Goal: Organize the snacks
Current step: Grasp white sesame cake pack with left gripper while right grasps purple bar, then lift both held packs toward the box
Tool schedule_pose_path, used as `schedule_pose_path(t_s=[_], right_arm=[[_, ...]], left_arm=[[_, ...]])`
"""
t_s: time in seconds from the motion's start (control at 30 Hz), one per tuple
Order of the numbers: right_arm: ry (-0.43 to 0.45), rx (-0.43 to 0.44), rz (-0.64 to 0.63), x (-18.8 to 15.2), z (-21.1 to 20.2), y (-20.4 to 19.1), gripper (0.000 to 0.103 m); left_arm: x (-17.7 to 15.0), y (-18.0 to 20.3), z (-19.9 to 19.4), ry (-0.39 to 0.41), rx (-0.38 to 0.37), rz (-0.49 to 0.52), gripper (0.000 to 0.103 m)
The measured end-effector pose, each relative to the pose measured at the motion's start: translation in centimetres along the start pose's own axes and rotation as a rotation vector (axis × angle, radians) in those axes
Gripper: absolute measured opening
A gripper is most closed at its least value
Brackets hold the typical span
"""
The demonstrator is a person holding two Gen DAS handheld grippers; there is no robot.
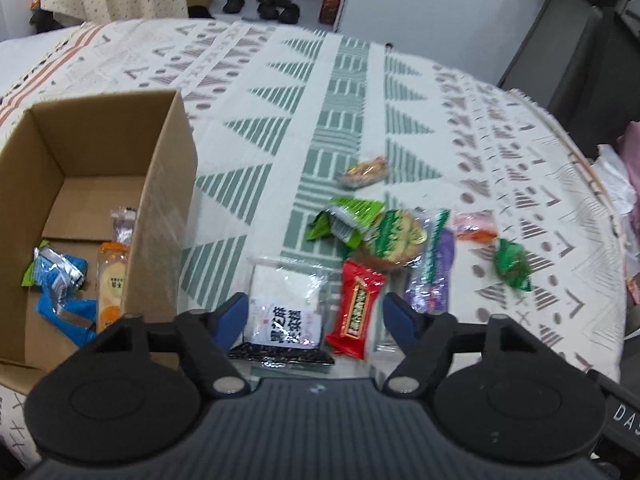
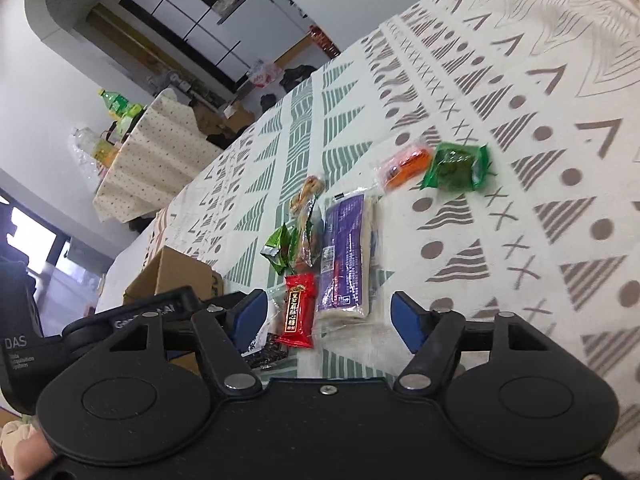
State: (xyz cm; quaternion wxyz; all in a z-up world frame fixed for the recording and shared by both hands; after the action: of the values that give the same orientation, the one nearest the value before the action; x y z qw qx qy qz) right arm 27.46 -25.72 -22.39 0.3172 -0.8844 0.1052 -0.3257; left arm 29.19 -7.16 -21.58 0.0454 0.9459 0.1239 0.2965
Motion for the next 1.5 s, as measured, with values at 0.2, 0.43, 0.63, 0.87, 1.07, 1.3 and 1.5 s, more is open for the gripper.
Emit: schedule_pose_path(t_s=[0.2,0.43,0.63,0.87,1.07,1.3,1.5], right_arm=[[-0.015,0.018,0.001,0.1,2.0,0.6,0.065],[-0.040,0.028,0.016,0.0,3.6,1.2,0.064],[-0.058,-0.004,-0.023,-0.1,5.1,0.9,0.062],[-0.057,-0.047,-0.103,-0.5,6.7,-0.3,0.062],[-0.058,-0.097,-0.188,-0.7,7.1,-0.7,0.039],[-0.064,-0.108,-0.125,-0.8,5.2,-0.1,0.032],[-0.024,-0.150,-0.056,-0.7,1.9,0.4,0.032]], left_arm=[[-0.3,-0.3,2.0,-0.033,0.067,-0.008,0.064],[-0.8,-0.8,4.2,-0.074,0.125,0.002,0.062],[-0.8,-0.8,5.1,-0.087,0.122,0.003,0.065],[-1.4,-0.7,5.3,-0.087,0.136,0.034,0.060],[-1.5,-0.4,4.7,-0.077,0.160,0.081,0.046],[-1.0,-0.3,2.4,-0.036,0.142,0.059,0.046],[-0.5,-0.2,0.4,-0.012,0.092,0.034,0.046]])
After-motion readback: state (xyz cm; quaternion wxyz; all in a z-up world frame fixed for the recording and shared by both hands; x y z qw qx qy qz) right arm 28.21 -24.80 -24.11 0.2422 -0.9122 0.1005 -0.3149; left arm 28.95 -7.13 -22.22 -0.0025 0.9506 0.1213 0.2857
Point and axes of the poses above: each gripper's, at about its wrist camera, not at the fingertips, and z roughly the way its jaws point, y to its right, x to its top, the point moved 5 cm from there along z, roughly the way its jaws point, and after that the axes turned 5 degrees about y, right-handed, at the moved point
